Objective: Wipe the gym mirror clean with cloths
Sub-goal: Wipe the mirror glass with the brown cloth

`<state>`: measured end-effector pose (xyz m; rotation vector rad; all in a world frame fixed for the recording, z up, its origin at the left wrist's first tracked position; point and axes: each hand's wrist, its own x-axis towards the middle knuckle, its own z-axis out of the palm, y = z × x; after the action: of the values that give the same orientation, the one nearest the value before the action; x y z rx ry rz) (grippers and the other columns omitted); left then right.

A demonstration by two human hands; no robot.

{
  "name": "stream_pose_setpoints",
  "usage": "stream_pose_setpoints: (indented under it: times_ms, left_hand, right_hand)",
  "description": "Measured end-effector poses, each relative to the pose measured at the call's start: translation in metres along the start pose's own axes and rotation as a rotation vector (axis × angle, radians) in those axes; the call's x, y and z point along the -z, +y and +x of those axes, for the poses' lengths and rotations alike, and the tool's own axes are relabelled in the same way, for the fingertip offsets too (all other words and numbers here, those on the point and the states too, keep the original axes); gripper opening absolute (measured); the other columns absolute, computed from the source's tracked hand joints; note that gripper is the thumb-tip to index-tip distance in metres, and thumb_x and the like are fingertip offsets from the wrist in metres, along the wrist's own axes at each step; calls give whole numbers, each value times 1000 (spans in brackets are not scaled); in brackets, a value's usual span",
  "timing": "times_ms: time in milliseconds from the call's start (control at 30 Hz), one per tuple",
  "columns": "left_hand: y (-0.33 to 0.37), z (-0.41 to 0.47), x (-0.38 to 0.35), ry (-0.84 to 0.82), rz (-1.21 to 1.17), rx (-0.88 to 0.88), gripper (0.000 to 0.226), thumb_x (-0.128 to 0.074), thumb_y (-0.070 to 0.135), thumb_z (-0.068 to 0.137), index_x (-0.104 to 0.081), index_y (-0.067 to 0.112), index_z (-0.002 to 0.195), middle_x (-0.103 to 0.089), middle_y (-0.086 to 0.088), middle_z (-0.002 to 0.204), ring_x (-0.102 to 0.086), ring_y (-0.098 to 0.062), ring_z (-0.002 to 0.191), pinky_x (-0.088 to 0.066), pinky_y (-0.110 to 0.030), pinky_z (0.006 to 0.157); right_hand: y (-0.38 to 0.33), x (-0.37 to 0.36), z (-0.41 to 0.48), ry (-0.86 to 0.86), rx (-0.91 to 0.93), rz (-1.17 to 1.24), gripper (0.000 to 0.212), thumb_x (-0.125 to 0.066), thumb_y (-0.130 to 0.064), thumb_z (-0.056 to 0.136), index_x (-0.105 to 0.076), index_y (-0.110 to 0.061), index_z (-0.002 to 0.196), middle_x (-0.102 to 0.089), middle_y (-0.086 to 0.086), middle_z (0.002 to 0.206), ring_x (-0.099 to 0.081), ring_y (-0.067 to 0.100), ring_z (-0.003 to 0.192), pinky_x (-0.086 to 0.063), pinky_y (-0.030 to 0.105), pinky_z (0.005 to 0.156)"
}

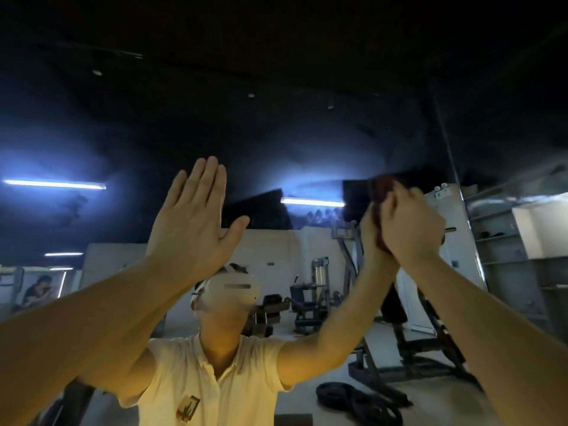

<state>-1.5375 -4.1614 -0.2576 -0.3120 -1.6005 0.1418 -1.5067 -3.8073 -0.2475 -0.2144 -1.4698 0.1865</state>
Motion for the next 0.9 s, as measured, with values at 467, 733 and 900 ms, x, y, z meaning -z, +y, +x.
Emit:
stream_pose_setpoints:
  times_ms: [467,733,900]
  left_hand:
    - [-4,25,7,76,-93,-69,68,-18,42,105,-32,3,159,-29,-19,167,-22,-31,157,-15,-53,128]
    - [-1,27,-1,39,-15,-55,81,-10,60,103,-12,7,164,-11,-15,172,-7,-27,160,-13,-51,129]
    - [-1,25,2,58,-72,-64,72,-14,46,104,-18,6,163,-15,-16,171,-10,-27,159,-14,-50,129]
  right_hand:
    - [-144,6,-17,-87,629,218,28,-42,-38,104,-55,-23,124,-57,-2,104,-58,11,81,-55,29,72]
    - [4,-10,56,60,-248,1,33,-37,-30,109,-61,-7,112,-60,18,103,-62,33,82,-38,36,67]
    - [-115,-11,-9,65,-50,265,24,-38,-39,105,-55,-22,107,-52,-4,99,-45,1,71,-35,17,64]
